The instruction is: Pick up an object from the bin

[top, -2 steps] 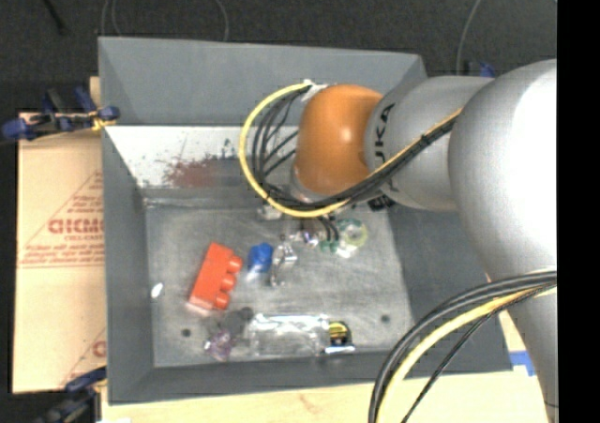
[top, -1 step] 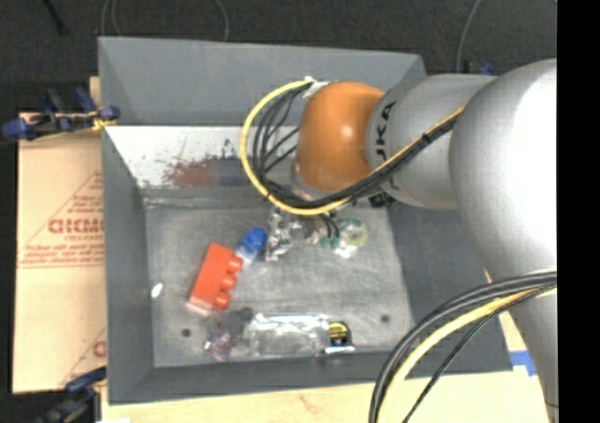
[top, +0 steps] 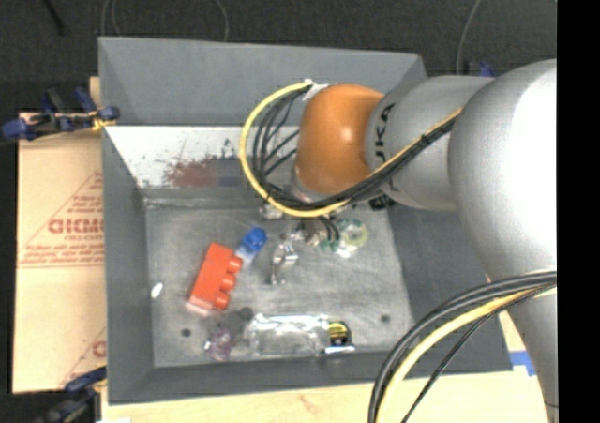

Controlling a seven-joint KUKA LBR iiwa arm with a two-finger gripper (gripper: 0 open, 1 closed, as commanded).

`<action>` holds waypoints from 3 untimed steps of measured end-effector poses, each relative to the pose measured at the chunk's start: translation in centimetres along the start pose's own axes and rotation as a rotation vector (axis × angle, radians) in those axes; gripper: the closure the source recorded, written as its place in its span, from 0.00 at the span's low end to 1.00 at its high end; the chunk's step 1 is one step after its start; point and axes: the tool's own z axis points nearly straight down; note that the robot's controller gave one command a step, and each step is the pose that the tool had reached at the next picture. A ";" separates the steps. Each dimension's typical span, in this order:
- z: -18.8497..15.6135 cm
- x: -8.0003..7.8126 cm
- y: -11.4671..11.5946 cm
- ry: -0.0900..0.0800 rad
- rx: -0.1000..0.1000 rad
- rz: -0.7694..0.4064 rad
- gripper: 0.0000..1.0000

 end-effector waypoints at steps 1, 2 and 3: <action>-0.1 0.7 6.6 -0.001 0.002 -0.125 0.00; 0.1 1.5 10.6 -0.002 0.002 -0.447 0.00; -0.1 1.3 10.7 -0.007 -0.001 -0.443 1.00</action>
Offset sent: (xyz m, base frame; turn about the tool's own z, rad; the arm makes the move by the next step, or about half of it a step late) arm -0.0156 0.0643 -0.0030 -0.1170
